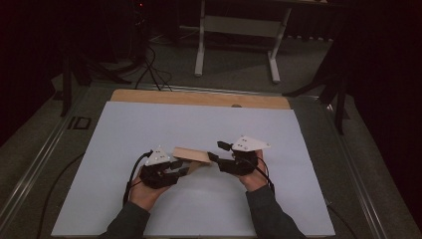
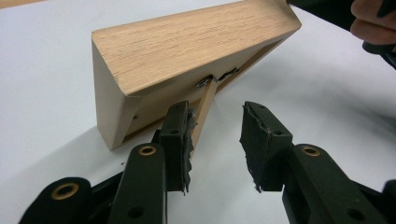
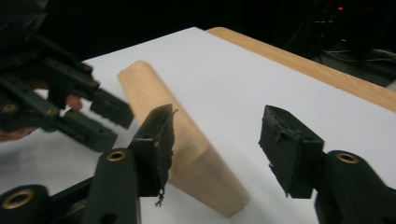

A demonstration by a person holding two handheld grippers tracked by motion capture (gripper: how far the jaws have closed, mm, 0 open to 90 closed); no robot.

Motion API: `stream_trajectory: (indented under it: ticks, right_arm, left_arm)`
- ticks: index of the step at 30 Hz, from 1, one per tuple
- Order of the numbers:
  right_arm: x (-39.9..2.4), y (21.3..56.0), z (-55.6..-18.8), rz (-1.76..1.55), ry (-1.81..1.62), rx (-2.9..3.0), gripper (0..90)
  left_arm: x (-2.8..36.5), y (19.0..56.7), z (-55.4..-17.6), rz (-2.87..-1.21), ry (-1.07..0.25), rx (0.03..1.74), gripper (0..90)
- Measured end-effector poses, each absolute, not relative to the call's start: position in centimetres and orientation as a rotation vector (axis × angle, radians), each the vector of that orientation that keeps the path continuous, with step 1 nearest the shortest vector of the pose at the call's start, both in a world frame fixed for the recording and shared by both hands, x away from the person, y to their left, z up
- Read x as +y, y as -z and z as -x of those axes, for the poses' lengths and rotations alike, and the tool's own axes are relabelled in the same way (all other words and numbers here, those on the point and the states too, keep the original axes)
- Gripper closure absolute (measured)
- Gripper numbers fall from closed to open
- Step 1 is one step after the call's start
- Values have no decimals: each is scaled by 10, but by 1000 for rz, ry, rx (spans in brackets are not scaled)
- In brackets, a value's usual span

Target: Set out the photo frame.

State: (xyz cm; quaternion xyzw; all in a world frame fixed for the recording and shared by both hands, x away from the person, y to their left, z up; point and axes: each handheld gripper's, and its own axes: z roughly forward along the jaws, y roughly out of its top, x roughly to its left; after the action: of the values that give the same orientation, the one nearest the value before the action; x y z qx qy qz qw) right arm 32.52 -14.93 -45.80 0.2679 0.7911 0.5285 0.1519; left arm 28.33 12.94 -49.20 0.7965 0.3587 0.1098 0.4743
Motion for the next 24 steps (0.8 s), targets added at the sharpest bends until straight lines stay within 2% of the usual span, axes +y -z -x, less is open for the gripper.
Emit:
stream_trajectory:
  ticks: [11, 16, 24]
  right_arm:
    - [-155, 458, -330, -820, -1499, 2226, 592]
    - [-155, 462, -334, -868, -1463, 2199, 736]
    - [-150, 477, -341, -893, -1417, 2243, 878]
  left_arm:
    - [127, 490, -283, -1978, -261, 857, 678]
    - [124, 489, -282, -1982, -263, 853, 703]
    - [125, 488, -284, -1974, -305, 866, 800]
